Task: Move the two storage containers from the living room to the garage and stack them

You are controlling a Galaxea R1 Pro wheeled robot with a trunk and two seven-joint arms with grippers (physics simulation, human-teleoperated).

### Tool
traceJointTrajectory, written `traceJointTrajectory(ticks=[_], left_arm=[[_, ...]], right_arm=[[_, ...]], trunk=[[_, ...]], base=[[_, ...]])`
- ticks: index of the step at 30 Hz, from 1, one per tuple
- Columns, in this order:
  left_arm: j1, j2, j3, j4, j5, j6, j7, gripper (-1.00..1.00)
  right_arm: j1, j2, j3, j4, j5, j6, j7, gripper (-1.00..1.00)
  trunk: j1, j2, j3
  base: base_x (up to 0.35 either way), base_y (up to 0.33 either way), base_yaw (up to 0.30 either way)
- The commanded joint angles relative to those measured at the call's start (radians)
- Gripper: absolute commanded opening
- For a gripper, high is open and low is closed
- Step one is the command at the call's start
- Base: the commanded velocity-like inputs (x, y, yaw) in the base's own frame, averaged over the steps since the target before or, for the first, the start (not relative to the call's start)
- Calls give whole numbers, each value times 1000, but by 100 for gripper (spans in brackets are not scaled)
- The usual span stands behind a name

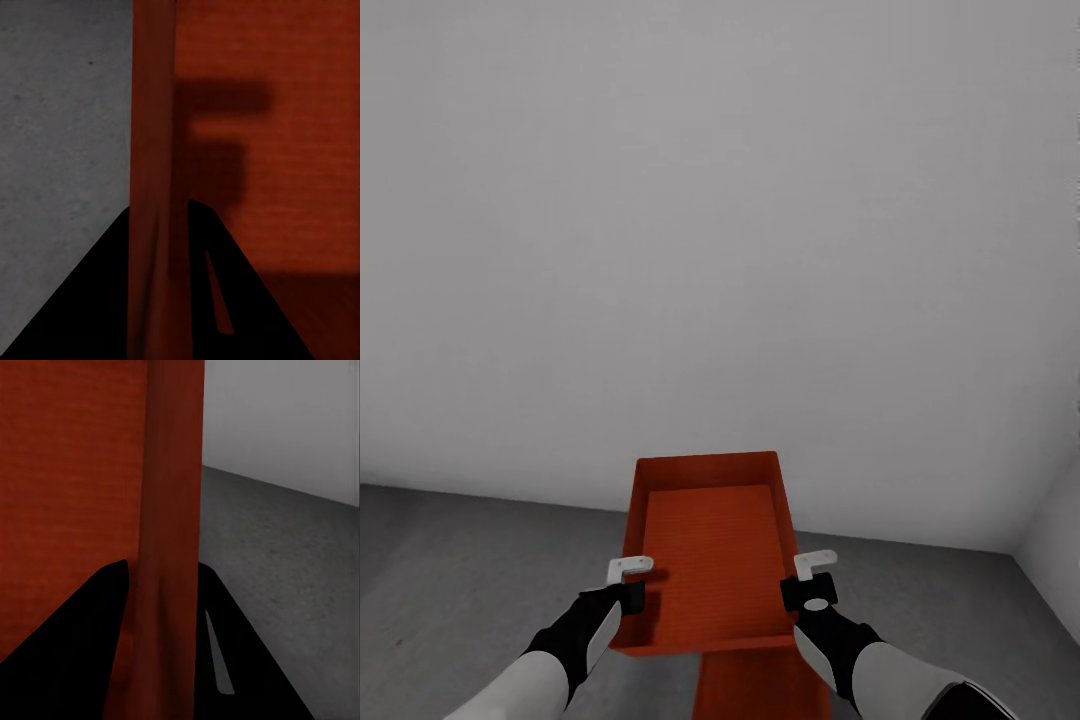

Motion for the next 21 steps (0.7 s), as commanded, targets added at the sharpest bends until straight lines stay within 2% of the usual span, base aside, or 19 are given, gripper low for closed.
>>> traceJointTrajectory(ticks=[1,21], left_arm=[[-1,45,2,-6,-19,4,6,-100],[-1,45,2,-7,-19,3,6,-100]], right_arm=[[-1,-6,-13,4,-29,-5,-3,-100],[-1,-6,-13,4,-29,-4,-3,-100]], trunk=[[0,-1,-2],[0,-1,-2]], base=[[19,0,-137],[2,0,-230]])
